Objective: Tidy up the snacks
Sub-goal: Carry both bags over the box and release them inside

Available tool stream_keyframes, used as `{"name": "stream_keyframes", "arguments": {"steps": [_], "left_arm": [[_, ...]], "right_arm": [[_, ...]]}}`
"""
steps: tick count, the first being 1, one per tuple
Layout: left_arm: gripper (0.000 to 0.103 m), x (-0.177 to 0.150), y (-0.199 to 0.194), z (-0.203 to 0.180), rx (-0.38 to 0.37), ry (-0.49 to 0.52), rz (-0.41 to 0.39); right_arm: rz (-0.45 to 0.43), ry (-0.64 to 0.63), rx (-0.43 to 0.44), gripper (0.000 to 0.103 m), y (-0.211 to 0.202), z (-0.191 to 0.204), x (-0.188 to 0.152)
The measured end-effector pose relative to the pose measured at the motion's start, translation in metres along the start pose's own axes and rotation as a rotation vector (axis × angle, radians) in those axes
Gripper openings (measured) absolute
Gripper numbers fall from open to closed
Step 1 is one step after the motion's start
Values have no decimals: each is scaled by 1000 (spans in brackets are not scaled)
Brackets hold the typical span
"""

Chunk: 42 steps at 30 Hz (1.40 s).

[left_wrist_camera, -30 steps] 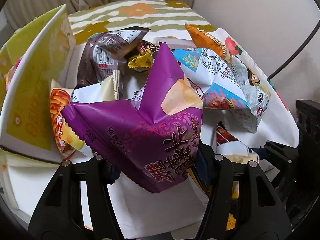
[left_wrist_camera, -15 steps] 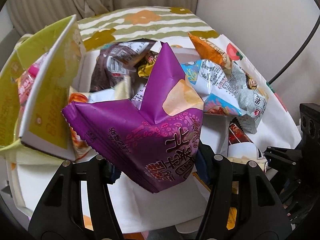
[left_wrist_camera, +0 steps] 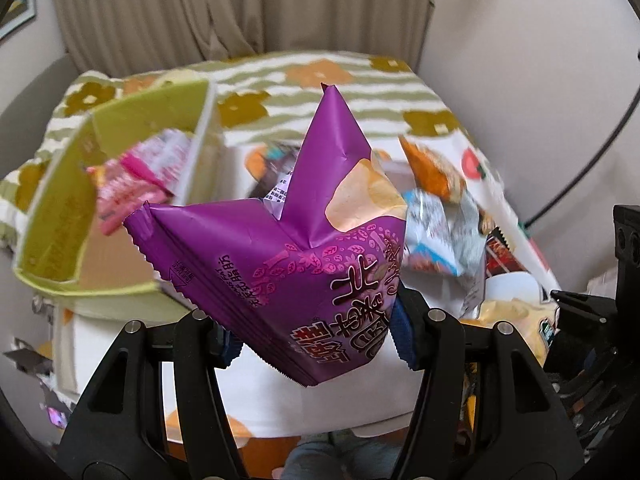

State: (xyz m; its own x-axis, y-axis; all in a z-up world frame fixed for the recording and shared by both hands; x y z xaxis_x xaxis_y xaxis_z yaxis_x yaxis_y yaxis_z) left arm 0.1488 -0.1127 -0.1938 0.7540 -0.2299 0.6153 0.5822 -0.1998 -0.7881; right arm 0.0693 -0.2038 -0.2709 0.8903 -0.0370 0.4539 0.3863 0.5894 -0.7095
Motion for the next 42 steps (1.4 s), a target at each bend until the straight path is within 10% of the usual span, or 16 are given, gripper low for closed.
{"name": "stream_keyframes", "arguments": {"steps": [16, 33, 38, 42], "left_arm": [[55, 54, -58, 146, 141, -111, -119], [56, 26, 22, 297, 81, -146, 69], [103, 23, 33, 306, 71, -127, 68], [103, 19, 29, 309, 57, -153, 61]], "right_arm": [[-105, -204, -27, 74, 9, 102, 119], [-58, -120, -147, 74, 140, 177, 195], [-32, -108, -205, 74, 160, 178, 196], [-11, -102, -228, 75, 167, 179, 196]]}}
Point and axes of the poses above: each gripper's, at about its wrist camera, not at the fingertips, and y roughly the way its jaws point, z to its left, x to its top, the point moved 4 cm from there along y, roughly the way its jaws point, and after that the axes turned 4 degrees about y, right-handed, at the moved point
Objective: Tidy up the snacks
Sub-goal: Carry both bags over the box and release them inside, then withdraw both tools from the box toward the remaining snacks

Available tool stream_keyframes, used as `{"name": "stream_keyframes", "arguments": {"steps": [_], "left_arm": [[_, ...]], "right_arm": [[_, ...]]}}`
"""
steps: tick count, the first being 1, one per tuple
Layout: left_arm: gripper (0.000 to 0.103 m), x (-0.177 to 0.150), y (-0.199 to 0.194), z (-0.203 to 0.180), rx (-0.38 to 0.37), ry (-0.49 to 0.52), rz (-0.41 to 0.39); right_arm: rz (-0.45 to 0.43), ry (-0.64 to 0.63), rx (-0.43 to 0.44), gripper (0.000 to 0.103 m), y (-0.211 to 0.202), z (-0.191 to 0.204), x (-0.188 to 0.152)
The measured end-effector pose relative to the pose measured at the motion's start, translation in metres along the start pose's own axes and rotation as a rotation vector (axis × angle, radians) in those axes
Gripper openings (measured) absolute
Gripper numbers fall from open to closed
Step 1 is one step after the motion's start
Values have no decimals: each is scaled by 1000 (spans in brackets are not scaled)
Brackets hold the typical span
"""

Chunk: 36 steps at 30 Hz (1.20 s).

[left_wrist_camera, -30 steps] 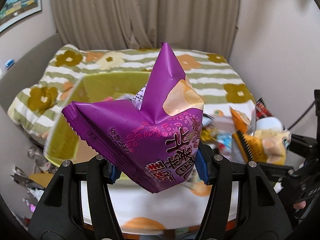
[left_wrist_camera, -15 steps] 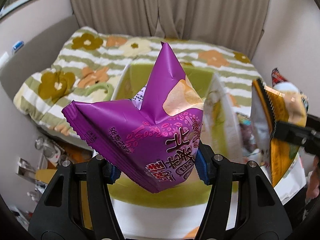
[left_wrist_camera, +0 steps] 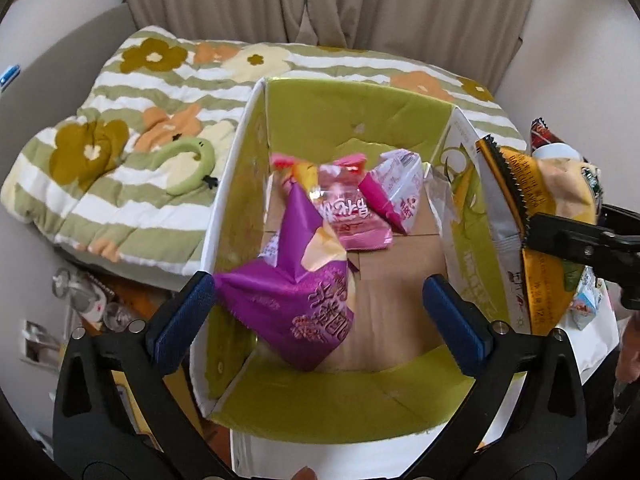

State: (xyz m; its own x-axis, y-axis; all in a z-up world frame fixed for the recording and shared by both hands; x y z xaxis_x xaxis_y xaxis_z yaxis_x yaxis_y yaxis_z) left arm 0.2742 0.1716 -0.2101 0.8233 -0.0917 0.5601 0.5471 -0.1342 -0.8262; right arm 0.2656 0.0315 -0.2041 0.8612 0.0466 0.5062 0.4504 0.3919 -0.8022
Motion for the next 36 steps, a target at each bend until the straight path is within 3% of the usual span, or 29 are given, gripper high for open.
{"name": "stream_keyframes", "arguments": {"steps": [14, 19, 21, 30, 36], "left_arm": [[103, -23, -28, 25, 67, -135, -21], [103, -26, -32, 28, 102, -139, -24], [103, -30, -33, 28, 109, -133, -21], [103, -43, -47, 23, 105, -121, -30], [103, -43, -71, 14, 92, -95, -88]], "right_arm": [[73, -144, 34, 78, 30, 21, -1], [48, -177, 39, 90, 40, 27, -4], [32, -169, 36, 103, 41, 26, -7], [0, -171, 30, 103, 24, 30, -31], [-61, -177, 15, 103, -5, 42, -38]]}}
Point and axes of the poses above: each gripper's, at about its wrist camera, not at the fingertips, and y roughly the way its jaws point, z to its left, x to its top, the point moved 4 cm from there along y, roughly the way its jaws point, and after that the axes turned 4 degrees about y, right-handed, at the moved point
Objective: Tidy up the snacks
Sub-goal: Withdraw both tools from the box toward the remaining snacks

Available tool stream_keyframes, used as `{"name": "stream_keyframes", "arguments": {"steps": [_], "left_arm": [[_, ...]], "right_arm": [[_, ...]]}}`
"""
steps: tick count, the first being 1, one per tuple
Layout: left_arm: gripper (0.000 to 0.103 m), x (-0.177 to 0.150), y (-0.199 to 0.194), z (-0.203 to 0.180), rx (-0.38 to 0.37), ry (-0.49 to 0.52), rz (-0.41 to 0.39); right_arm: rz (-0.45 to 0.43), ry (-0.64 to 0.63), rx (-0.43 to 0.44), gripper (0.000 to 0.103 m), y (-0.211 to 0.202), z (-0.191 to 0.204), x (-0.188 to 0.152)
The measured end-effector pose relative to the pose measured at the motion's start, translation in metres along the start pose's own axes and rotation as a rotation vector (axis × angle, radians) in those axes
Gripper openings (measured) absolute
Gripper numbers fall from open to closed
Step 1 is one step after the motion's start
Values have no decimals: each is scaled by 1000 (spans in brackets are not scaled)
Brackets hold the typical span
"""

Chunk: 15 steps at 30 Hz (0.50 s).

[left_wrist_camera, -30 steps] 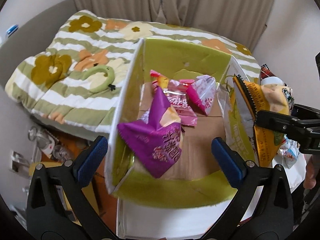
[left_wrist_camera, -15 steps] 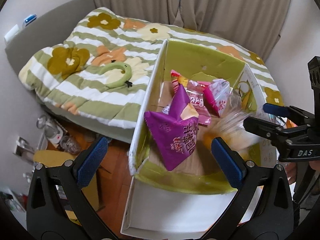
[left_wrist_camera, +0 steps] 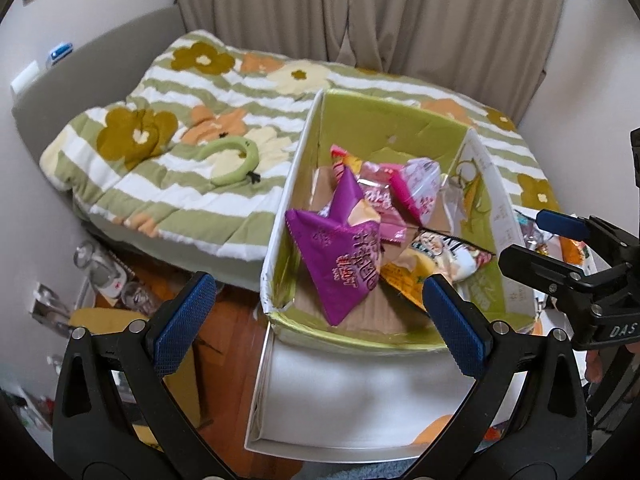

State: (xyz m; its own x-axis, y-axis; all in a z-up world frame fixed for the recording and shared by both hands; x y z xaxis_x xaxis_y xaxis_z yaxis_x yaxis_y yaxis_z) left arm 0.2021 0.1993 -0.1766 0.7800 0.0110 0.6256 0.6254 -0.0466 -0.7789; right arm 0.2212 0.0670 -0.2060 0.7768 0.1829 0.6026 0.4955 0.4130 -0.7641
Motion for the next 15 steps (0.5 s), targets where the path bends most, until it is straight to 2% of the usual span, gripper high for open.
{"name": "stream_keyframes", "arguments": {"steps": [6, 15], "left_arm": [[103, 2, -22, -18, -57, 51, -49], [103, 12, -41, -81, -181, 157, -96]], "right_arm": [[-69, 35, -27, 103, -38, 4, -5], [-190, 107, -163, 103, -111, -19, -26]]}}
Point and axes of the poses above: each gripper's, at about its wrist camera, not at the fingertips, and y roughly the way its jaws point, z to its left, x to its top, the point moved 4 cm from there along y, roughly the way its jaws point, and after that the axes turned 4 degrees about y, right-handed, at the moved point
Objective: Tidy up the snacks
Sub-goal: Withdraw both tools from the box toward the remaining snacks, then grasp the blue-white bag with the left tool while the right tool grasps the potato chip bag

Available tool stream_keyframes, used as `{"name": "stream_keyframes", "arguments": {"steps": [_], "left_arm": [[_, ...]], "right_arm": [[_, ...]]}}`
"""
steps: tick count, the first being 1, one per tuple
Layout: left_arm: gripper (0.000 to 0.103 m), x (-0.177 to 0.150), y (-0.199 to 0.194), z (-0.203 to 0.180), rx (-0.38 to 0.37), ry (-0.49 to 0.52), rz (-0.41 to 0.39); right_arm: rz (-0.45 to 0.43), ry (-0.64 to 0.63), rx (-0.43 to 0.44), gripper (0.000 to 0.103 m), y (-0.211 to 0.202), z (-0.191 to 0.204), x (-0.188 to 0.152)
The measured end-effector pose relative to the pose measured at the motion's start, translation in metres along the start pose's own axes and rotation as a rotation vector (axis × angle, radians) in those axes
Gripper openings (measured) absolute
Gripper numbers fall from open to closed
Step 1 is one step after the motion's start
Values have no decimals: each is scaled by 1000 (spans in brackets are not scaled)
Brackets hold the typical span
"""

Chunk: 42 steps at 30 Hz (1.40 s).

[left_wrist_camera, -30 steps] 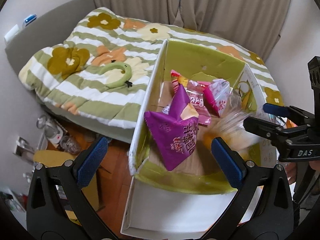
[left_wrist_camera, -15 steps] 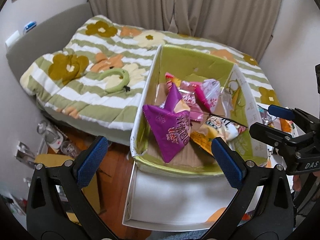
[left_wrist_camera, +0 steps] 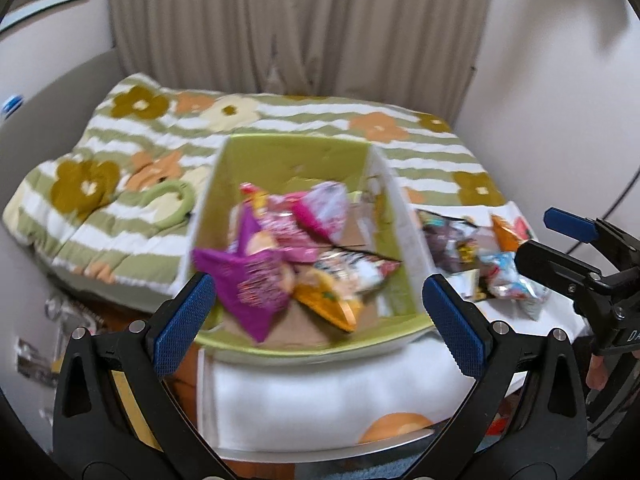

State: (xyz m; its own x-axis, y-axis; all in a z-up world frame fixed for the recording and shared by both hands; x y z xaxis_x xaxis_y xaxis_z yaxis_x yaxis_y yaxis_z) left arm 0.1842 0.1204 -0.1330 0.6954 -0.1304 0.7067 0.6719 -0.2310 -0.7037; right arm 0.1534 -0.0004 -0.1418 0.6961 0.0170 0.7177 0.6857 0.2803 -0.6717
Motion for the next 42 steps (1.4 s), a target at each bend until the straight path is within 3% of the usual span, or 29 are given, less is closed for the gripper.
{"name": "stream_keyframes", "arguments": {"steps": [10, 17, 23, 32, 42], "left_arm": [[103, 16, 18, -106, -111, 70, 6], [103, 22, 50, -201, -166, 86, 55], [103, 18, 88, -264, -176, 85, 117], [103, -5, 172, -303, -220, -6, 279], [102, -28, 237, -321, -202, 56, 389]], "right_arm": [[-47, 151, -163, 103, -68, -114, -21], [-28, 257, -213, 103, -101, -203, -42], [3, 367, -207, 103, -107, -264, -64], [86, 467, -128, 103, -73, -312, -103], [130, 548, -94, 103, -28, -323, -142]]}}
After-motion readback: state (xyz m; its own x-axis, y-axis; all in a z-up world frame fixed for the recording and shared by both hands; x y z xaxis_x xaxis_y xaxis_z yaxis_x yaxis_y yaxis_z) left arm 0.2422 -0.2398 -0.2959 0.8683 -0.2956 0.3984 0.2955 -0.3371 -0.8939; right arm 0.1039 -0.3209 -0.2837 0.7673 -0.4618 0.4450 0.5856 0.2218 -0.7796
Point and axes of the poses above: each gripper's, at about its wrist camera, not at the fingertips, and y roughly the way its jaws point, z to its left, x to its top, the point moved 4 cm from there along y, roughly the way its jaws point, and after that the axes turned 4 degrees about y, right-handed, at the moved point
